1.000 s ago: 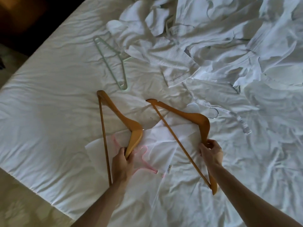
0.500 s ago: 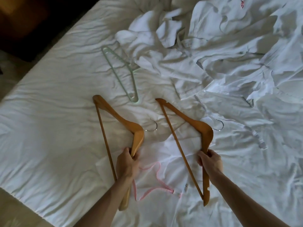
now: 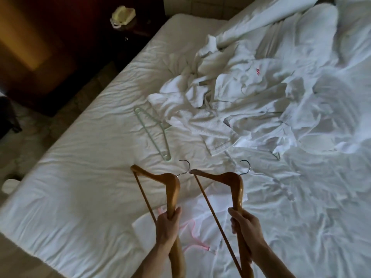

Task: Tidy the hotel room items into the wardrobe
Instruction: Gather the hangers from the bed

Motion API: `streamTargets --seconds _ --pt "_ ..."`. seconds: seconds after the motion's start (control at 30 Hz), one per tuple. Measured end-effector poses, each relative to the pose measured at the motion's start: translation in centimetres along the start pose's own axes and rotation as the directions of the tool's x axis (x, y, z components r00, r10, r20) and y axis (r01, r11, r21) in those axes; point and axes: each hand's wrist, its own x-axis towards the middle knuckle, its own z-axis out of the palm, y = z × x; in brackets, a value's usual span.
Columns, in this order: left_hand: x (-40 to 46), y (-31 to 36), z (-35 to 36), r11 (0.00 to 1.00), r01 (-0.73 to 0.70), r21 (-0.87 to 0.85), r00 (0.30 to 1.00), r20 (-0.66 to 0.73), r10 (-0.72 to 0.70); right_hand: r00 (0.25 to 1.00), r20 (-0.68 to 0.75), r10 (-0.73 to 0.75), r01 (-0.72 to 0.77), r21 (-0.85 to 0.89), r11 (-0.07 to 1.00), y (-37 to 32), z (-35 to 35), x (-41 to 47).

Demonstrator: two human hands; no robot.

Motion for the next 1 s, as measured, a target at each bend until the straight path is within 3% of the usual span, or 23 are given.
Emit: streamTargets --seconds 0.2,0.33,0.6,0.8,1.0 --pt "-8.4 5.7 -2.2 0.996 0.011 -0.087 0.995 0.096 -0.002 0.973 0.116 -0.201 0.218 -0.160 0.963 -5.8 -2.5 -8.3" --pt "-14.5 8.4 -3.0 0.970 -0.002 -0.243 0.988 0.149 0.039 0.958 0.129 -0.255 0.273 -0.141 0.952 -8.3 -5.4 -12.6" --pt "-25.8 9.3 -3.1 0.943 -0.018 -0.331 0.975 0.204 0.091 0.888 0.265 -0.375 0.417 -0.119 0.901 -9.3 -10.3 -20.2" --pt "-32.5 8.8 -5.4 0.895 -0.116 -0.431 0.977 0.111 0.180 0.838 0.380 -0.391 0.469 -0.136 0.873 -8.9 -10.6 -24.9" --pt "-36.2 5.5 -13.1 0.852 -0.169 -0.496 0.985 -0.054 0.164 0.727 0.565 -0.390 0.562 -0.162 0.811 -9.4 -4.4 -30.1"
